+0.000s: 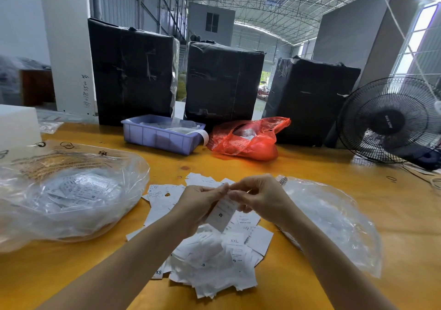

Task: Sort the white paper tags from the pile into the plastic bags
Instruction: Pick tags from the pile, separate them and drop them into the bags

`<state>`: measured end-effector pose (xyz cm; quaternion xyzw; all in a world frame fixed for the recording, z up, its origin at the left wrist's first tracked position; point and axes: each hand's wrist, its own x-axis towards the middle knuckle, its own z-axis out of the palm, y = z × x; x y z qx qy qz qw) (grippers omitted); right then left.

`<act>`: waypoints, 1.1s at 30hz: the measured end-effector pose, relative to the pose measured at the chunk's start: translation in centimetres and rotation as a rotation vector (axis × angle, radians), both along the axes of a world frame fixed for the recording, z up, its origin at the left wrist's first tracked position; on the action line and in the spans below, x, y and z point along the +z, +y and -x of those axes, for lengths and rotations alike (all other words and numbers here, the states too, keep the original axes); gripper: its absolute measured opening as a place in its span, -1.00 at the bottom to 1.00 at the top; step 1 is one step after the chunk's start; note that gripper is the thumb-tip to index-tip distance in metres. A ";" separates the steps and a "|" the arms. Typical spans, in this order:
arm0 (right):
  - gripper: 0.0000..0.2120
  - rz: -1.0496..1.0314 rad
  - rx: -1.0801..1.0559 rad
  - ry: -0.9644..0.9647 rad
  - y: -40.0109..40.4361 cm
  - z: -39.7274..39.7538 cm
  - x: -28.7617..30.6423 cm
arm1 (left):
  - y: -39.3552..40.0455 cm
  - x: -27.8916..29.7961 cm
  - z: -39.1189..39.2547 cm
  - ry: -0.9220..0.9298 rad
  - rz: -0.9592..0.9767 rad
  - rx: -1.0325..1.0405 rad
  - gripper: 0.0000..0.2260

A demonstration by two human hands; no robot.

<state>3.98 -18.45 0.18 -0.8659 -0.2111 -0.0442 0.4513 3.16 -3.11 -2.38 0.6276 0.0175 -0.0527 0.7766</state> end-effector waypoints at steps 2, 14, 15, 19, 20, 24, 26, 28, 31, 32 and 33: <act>-0.79 0.001 -0.037 -0.041 0.2 -0.1 -0.1 | 0.0 0.2 -0.1 0.014 0.036 0.051 -0.81; -0.95 -0.279 -0.063 0.137 0.2 0.0 -0.4 | 0.5 0.5 -0.4 0.035 -0.018 -0.005 -0.71; -0.96 -0.309 -0.076 0.159 0.1 0.0 -0.3 | 0.8 0.6 -0.4 0.037 -0.059 -0.046 -0.71; -0.96 -0.366 -0.110 0.219 -0.1 -0.1 -0.4 | 2.5 1.0 -0.7 0.037 -0.218 -0.091 -0.84; -0.96 -0.351 -0.111 0.217 -0.1 -0.1 -0.4 | 3.1 1.3 -0.9 0.020 -0.263 -0.055 -0.84; -0.94 -0.182 -0.106 0.169 -0.6 0.1 0.4 | 8.4 3.3 -2.0 -0.108 -0.559 0.228 -0.99; -0.95 -0.101 -0.117 0.156 -1.2 0.1 1.0 | 12.7 4.3 -2.2 -0.094 -0.717 0.402 -0.94; -0.95 -0.036 -0.132 0.145 -2.1 -0.1 1.8 | 16.8 4.5 -1.9 -0.028 -0.856 0.547 -0.92; -0.92 0.061 -0.202 0.153 -4.3 -1.1 2.7 | 20.8 3.7 -1.2 0.071 -1.019 0.639 -0.92; -0.91 0.113 -0.236 0.166 -5.3 -1.6 2.7 | 21.4 3.4 -1.1 0.094 -1.093 0.647 -0.88; -0.91 0.181 -0.274 0.180 -6.3 -2.2 2.7 | 21.7 3.1 -0.9 0.110 -1.156 0.662 -0.84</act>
